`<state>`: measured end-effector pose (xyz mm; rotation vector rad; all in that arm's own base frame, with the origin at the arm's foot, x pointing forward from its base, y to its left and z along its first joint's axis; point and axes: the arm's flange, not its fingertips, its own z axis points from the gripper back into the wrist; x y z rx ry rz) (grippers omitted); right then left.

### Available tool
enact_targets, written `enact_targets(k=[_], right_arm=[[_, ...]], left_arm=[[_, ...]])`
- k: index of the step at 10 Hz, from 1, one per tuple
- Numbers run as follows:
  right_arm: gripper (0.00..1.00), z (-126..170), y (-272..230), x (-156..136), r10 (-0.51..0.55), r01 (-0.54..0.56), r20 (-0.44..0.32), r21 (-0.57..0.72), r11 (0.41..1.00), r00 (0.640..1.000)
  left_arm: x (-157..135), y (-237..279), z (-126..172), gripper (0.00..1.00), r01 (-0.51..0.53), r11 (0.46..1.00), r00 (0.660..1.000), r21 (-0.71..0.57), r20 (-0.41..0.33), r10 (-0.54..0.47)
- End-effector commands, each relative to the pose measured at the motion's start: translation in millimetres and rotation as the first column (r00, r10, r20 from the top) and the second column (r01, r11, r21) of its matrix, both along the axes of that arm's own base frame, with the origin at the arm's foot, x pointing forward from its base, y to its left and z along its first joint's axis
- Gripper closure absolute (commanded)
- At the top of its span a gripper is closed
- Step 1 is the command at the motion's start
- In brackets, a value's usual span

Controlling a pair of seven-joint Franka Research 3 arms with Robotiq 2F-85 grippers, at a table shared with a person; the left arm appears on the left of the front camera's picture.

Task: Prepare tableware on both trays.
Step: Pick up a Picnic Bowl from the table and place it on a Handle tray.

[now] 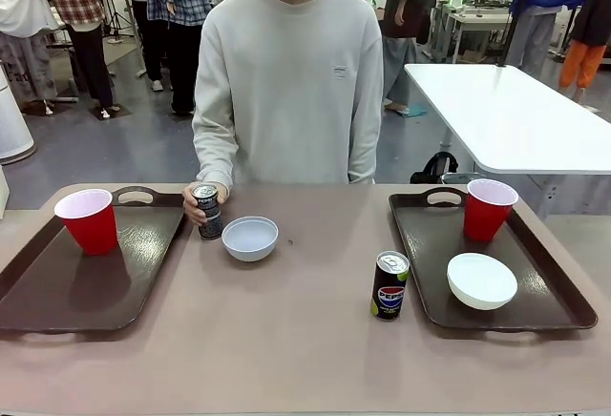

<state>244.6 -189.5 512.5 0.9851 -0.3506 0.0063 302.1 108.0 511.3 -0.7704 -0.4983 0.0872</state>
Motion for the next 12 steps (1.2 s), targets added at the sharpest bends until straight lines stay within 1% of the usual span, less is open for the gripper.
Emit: enact_targets(k=[1, 2, 3, 4, 5, 6, 7, 8, 9, 10, 11, 12], right_arm=[[0.06, 1, 0, 0, 0.010, -0.010, 0.019, 0.016, 1.000, 1.000], [0.06, 1, 0, 0, 0.010, -0.010, 0.019, 0.016, 1.000, 1.000], [0.06, 1, 0, 0, 0.010, -0.010, 0.019, 0.016, 1.000, 1.000], [0.06, 1, 0, 0, 0.010, -0.010, 0.019, 0.016, 1.000, 1.000], [0.06, 1, 0, 0, 0.010, -0.010, 0.019, 0.016, 1.000, 1.000], [0.06, 1, 0, 0, 0.010, -0.010, 0.019, 0.016, 1.000, 1.000], [0.06, 1, 0, 0, 0.010, -0.010, 0.019, 0.016, 1.000, 1.000], [0.06, 1, 0, 0, 0.010, -0.010, 0.019, 0.016, 1.000, 1.000], [0.06, 1, 0, 0, 0.010, -0.010, 0.019, 0.016, 1.000, 1.000], [0.06, 1, 0, 0, 0.010, -0.010, 0.019, 0.016, 1.000, 1.000], [0.06, 1, 0, 0, 0.010, -0.010, 0.019, 0.016, 1.000, 1.000], [0.06, 1, 0, 0, 0.010, -0.010, 0.019, 0.016, 1.000, 1.000]], left_arm=[[39, -67, -34, 0.00, -0.036, 0.981, 0.999, 0.191, 0.005, 0.035], [52, -87, -45, 0.00, -0.025, 0.963, 1.000, 0.269, -0.009, 0.029], [59, -109, -63, 0.00, 0.000, 0.938, 1.000, 0.348, -0.012, 0.004], [61, -131, -81, 0.00, 0.043, 0.897, 0.999, 0.441, -0.009, -0.043], [59, -152, -95, 0.00, 0.090, 0.843, 0.995, 0.531, -0.006, -0.103], [53, -165, -105, 0.00, 0.132, 0.817, 0.988, 0.561, -0.008, -0.153], [41, -165, -99, 0.00, 0.157, 0.826, 0.983, 0.541, -0.007, -0.183], [26, -156, -85, 0.00, 0.189, 0.854, 0.978, 0.485, -0.018, -0.206], [-23, -128, -57, 0.00, 0.254, 0.858, 0.967, 0.446, -0.107, -0.231], [-65, -104, -32, 0.00, 0.342, 0.856, 0.938, 0.387, -0.199, -0.285], [-80, -94, -28, 0.00, 0.360, 0.854, 0.929, 0.376, -0.232, -0.289], [-78, -93, -32, 0.00, 0.357, 0.849, 0.927, 0.389, -0.262, -0.269]])
